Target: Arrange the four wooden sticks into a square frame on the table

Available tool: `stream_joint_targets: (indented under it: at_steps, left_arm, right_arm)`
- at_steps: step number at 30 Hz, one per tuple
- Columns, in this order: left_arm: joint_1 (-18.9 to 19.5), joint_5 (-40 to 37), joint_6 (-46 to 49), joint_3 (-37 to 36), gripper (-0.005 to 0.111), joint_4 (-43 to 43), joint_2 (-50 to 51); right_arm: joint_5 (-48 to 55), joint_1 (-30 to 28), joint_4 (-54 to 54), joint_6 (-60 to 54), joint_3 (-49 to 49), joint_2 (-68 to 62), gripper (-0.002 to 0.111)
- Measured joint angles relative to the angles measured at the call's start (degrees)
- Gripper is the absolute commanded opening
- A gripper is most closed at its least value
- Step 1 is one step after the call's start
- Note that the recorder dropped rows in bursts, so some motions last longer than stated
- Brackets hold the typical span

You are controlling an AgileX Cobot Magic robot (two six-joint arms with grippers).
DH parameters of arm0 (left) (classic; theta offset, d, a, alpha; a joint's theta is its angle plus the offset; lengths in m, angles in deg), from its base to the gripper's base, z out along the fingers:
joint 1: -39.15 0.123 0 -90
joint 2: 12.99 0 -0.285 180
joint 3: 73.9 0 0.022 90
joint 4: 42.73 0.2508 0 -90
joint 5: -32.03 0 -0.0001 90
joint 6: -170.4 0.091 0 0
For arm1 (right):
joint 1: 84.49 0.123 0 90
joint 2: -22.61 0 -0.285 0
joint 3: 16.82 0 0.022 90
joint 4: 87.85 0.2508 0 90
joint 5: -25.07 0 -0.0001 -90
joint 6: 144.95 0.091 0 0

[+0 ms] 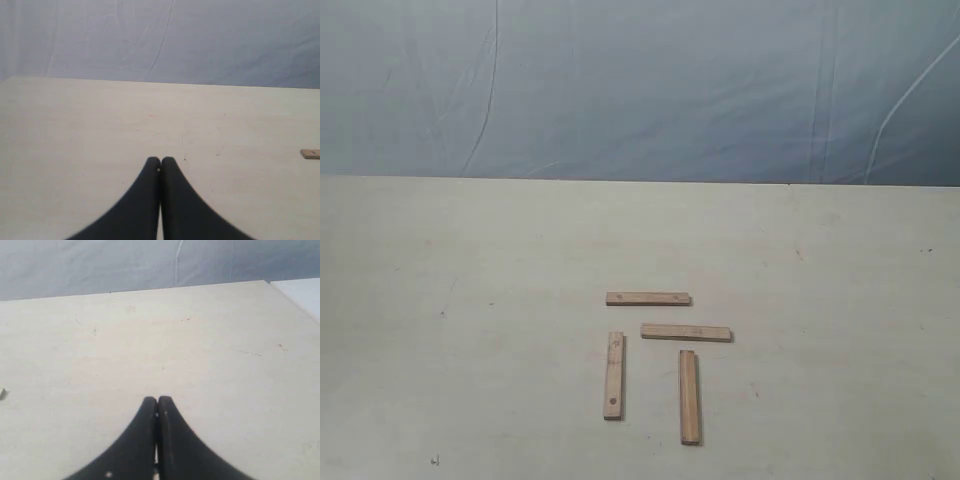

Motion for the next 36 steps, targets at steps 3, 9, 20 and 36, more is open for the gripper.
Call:
stream_joint_targets:
  at_steps: [3,9,20,36]
  left_arm:
    - [0.0,0.0,0.0,0.0,0.000,0.0,0.0]
    - [0.0,0.0,0.0,0.0,0.000,0.0,0.0]
    - [0.0,0.0,0.0,0.0,0.000,0.0,0.0]
    - [0.0,0.0,0.0,0.0,0.000,0.0,0.0]
  right_arm:
    - [0.0,0.0,0.0,0.0,0.0,0.0,-0.001]
    - [-2.4,0.0,0.0,0.0,0.0,0.0,-0.001]
    - [-36.8,0.0,0.8,2.7,0.0,0.1,-0.001]
    - [-66.0,0.0,-0.9,21.9,20.4,-18.0,-0.001]
